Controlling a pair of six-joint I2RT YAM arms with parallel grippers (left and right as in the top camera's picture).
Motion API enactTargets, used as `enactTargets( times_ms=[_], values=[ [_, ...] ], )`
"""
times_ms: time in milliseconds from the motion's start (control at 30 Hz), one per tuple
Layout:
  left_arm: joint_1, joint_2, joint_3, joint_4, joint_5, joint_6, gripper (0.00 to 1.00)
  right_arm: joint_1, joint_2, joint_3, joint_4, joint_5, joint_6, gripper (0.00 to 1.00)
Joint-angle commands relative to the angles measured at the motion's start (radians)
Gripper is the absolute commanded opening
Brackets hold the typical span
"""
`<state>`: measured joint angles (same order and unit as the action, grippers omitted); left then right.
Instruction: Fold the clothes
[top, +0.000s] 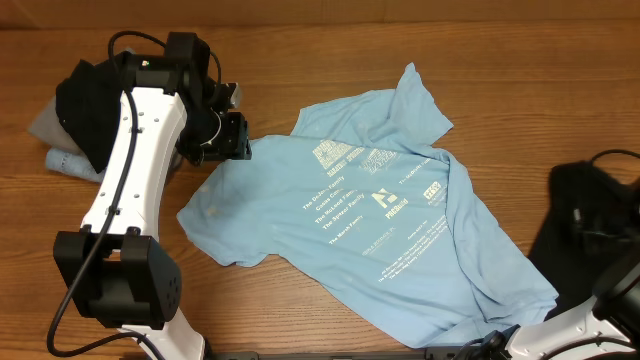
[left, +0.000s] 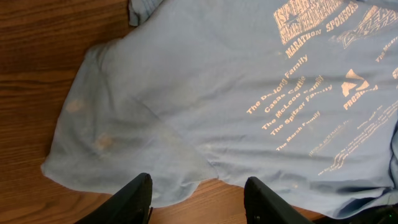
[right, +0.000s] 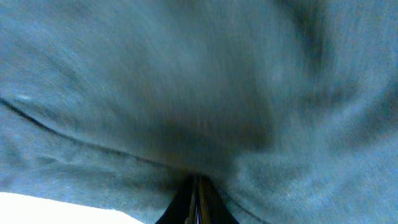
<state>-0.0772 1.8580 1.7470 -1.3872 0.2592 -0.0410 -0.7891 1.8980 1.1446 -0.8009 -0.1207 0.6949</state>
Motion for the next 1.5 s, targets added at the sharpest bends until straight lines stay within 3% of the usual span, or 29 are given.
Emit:
enactTargets(
  times_ms=[0,267,467,700,900,1233,1367,1467],
  values=[
    [-0.002,-0.027,0.002,-0.001,0.033,0.019,0.51,-0.065,0.128,0.014,0.17,0.206,0.06,0.04],
    [-0.002,-0.027,0.002,-0.001,0.053,0.019,0.51,-0.071,0.128,0.301,0.179,0.126,-0.118,0.04],
    [-0.002,-0.027,0.002,-0.001,0.056,0.019,0.53,-0.071,0.127,0.483,-0.129,-0.161,-0.128,0.04],
    [-0.002,-0.027,0.002,-0.004,0.056,0.019,0.57,-0.071,0.042,0.53,-0.472,-0.161,-0.188,0.04],
    [-0.002,-0.027,0.002,-0.004,0.056,0.019,0.6,-0.059,-0.068,0.528,-0.615,-0.142,-0.253,0.04],
    [-0.002,-0.027,0.002,-0.008,0.055,0.021,0.62,0.008,-0.425,0.401,-0.664,-0.07,-0.2,0.04],
    [-0.002,-0.027,0.002,-0.02,0.053,0.046,0.63,0.017,-0.496,0.135,-0.518,0.069,-0.08,0.15],
    [-0.002,-0.027,0.002,-0.037,0.052,0.048,0.63,-0.04,-0.48,-0.043,-0.384,0.068,-0.045,0.15]
  ],
)
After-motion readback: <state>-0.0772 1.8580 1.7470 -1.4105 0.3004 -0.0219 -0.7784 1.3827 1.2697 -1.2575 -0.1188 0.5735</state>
